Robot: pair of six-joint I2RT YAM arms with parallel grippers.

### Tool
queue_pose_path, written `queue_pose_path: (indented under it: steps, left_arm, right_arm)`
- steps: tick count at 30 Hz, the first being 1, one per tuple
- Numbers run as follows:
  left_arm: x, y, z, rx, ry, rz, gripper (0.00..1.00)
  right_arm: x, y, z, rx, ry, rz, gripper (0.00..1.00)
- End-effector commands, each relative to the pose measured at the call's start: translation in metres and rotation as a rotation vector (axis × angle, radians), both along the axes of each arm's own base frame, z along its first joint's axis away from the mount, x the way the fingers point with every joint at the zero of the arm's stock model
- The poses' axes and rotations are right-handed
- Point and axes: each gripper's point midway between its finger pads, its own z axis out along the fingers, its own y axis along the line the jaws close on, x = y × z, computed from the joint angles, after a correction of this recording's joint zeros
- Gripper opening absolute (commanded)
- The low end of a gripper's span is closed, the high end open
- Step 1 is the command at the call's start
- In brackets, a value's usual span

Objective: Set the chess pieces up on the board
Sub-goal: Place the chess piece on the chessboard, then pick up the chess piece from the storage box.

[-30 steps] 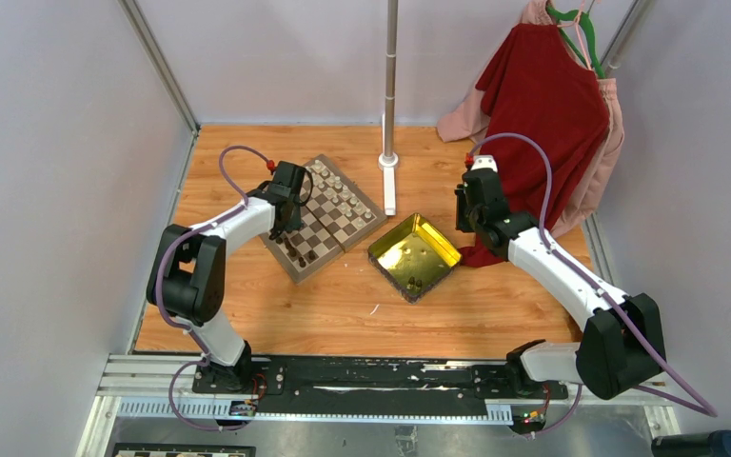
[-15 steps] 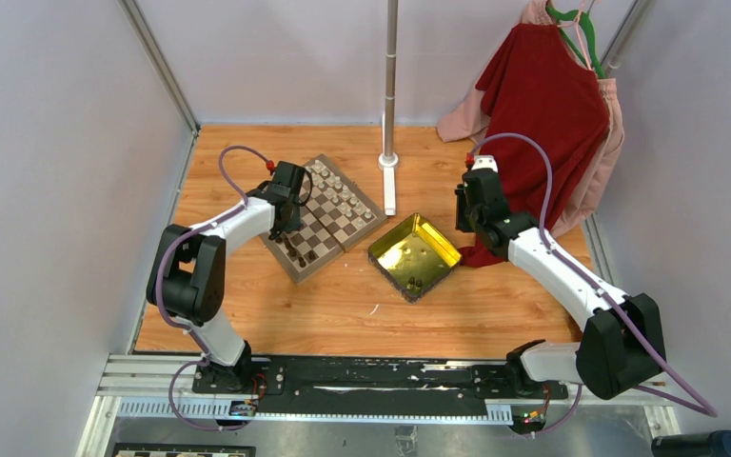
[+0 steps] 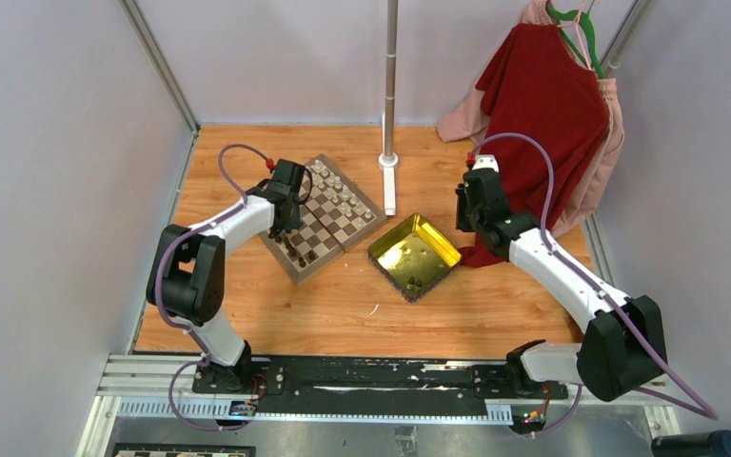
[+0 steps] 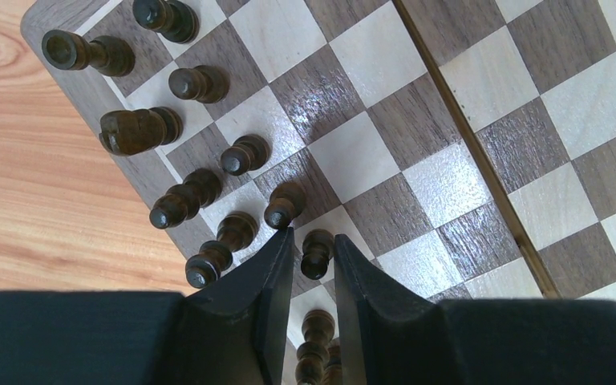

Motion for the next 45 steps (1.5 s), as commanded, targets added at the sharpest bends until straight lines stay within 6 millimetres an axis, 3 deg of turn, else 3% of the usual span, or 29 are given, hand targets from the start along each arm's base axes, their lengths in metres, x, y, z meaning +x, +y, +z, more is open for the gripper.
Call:
queue_pose_path:
  steps: [1, 16, 24, 30, 34, 38, 40, 45]
  left_arm:
    - [0.008, 0.003, 0.021, -0.003, -0.047, 0.011, 0.31]
    - [0.008, 0.000, 0.034, -0.021, -0.063, 0.010, 0.31]
    - [0.006, 0.003, 0.057, -0.024, -0.106, 0.011, 0.31]
    - [0.003, -0.008, 0.087, -0.072, -0.165, -0.023, 0.32]
    - [-0.001, -0.045, 0.116, -0.105, -0.237, -0.161, 0.36]
    - [-0.011, -0.103, 0.138, -0.151, -0.303, -0.356, 0.43]
    - [-0.019, -0.135, 0.141, -0.165, -0.297, -0.466, 0.45]
    - [-0.042, -0.194, 0.135, -0.165, -0.241, -0.685, 0.53]
  right_arm:
    - [-0.004, -0.004, 0.004, 0.016, -0.004, -0.019, 0.28]
    - [-0.005, -0.004, 0.007, 0.029, -0.017, -0.020, 0.28]
    - [-0.005, -0.003, 0.010, 0.038, -0.025, -0.015, 0.28]
    - [-0.007, -0.007, 0.017, 0.024, -0.047, -0.015, 0.28]
    - [-0.007, -0.011, 0.019, -0.004, -0.055, -0.016, 0.29]
    - [-0.006, -0.018, 0.018, -0.040, -0.062, -0.033, 0.31]
    - [-0.004, -0.021, 0.018, -0.059, -0.065, -0.037, 0.33]
    - [-0.002, -0.024, 0.012, -0.088, -0.048, -0.045, 0.44]
